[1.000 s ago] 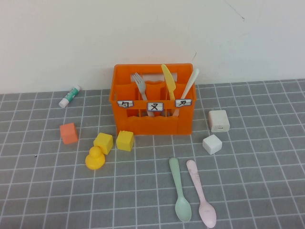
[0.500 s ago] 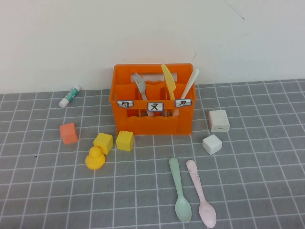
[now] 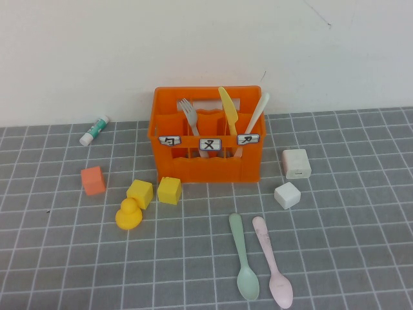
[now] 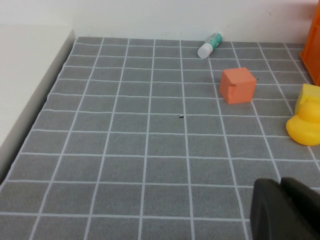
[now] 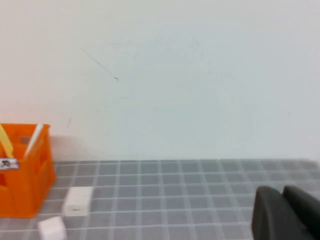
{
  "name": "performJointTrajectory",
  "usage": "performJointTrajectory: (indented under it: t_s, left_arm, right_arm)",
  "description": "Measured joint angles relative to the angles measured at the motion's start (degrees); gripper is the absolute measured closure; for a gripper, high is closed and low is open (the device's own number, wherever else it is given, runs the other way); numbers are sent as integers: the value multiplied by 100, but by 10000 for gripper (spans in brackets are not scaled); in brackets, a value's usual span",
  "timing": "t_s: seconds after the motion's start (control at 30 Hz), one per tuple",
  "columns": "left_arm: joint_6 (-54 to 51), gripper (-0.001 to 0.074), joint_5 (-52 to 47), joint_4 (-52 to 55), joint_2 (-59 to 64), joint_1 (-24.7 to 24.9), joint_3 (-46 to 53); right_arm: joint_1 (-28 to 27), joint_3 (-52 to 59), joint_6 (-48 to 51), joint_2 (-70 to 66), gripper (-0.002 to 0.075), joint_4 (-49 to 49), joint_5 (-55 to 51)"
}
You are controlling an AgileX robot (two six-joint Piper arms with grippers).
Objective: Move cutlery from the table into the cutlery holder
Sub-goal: Pick up the spoon
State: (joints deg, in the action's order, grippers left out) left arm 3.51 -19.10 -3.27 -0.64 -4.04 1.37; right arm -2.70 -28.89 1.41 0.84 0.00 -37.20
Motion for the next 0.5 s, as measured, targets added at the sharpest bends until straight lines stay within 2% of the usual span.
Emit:
performJointTrajectory:
  t_s: [0.23,0.4,0.5]
  left_arm:
    - [0,736,0,-2,0,0,0]
    - [-11,736,0,-2,0,0,0]
    - [-11,736,0,-2,0,0,0]
  right_arm:
    - [0,-190,696,-77,697,-104,-20]
    - [0,-235,1728,-580,697,67,-461]
    - [0,-492,1959,-1112,697,322,-908]
